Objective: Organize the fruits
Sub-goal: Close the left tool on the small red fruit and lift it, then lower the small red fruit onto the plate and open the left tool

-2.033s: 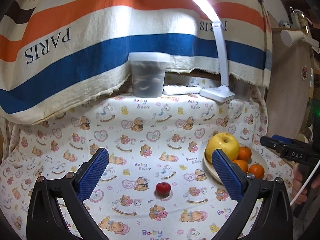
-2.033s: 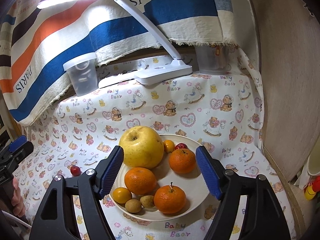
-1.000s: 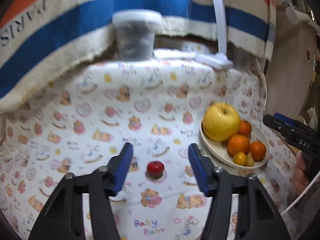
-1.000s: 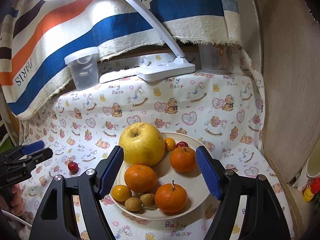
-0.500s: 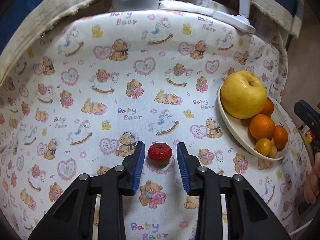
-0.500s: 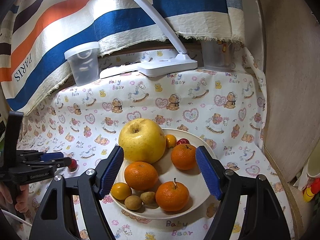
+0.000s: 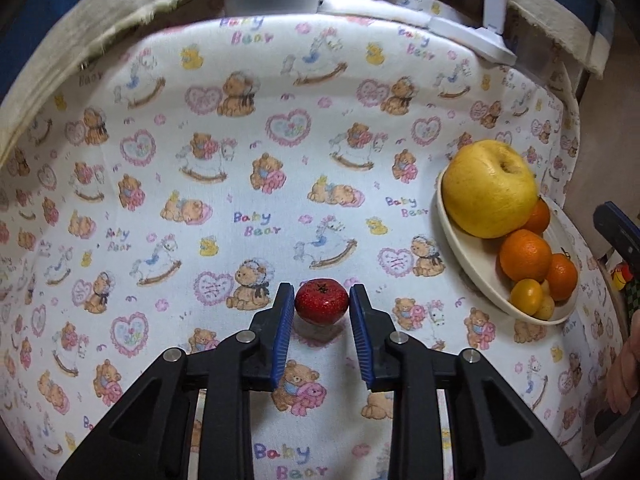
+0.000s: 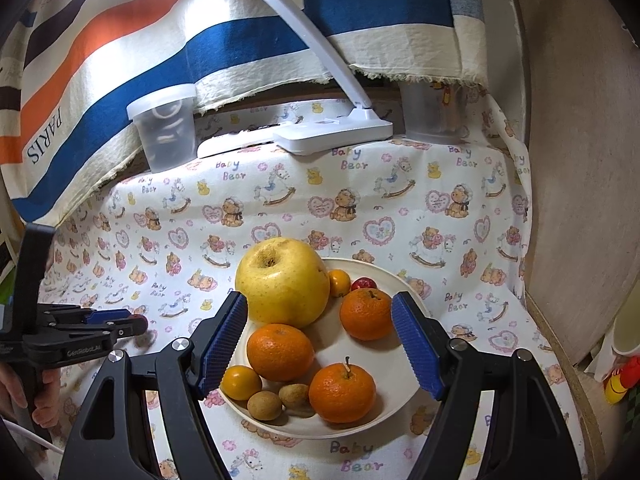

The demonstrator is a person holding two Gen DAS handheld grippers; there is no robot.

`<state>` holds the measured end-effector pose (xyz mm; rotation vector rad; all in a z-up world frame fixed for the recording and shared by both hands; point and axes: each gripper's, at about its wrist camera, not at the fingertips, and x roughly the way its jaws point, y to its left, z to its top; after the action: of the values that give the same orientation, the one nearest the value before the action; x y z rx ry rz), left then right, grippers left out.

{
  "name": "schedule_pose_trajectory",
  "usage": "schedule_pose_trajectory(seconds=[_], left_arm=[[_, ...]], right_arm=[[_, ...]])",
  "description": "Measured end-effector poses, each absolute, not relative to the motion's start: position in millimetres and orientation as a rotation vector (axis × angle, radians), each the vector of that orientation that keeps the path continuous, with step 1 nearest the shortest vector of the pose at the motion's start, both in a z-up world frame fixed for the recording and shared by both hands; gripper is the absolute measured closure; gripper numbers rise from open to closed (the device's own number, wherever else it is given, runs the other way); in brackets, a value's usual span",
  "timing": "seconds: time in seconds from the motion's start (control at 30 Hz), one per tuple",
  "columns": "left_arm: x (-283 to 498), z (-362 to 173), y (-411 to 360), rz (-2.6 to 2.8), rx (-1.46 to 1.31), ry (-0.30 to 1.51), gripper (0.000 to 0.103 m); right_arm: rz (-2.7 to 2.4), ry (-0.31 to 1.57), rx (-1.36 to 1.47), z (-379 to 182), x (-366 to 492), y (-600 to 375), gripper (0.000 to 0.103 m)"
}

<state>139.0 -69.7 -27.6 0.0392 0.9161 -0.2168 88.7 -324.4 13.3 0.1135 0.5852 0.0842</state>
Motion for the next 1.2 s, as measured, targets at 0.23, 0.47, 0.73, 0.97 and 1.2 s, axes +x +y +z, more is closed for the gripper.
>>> schedule_pose_trajectory(seconds=[0.23,0.47,0.73,0.97,1.2], left_arm=[[126.3,-0.2,-91.6,-0.286,0.054,0.866,0.076],[126.4,5.8,-132.0,-0.359,0.123,0.871,0.076],[131.9,-1.0,-160.6,-0.392,0.128,0.880,0.076],[133.6,-4.3,-173.7,-0.385,0.129,0.869,0.075],[136.3,-10.8,-181.7,-0.381,0.131,0.877,0.075]], right_arm=[[0.086,0.610,0.164,11.4,92.3,-332.8,0.027],[0.079,0.613,0.147,9.5,93.0,-330.0,0.027],[0.080,0.610,0.178,13.3,91.8,-336.1,0.027],[0.077,0.621,0.203,14.7,92.3,-340.7,0.027],[0.073,0.637,0.194,14.1,93.1,-338.7,0.027]])
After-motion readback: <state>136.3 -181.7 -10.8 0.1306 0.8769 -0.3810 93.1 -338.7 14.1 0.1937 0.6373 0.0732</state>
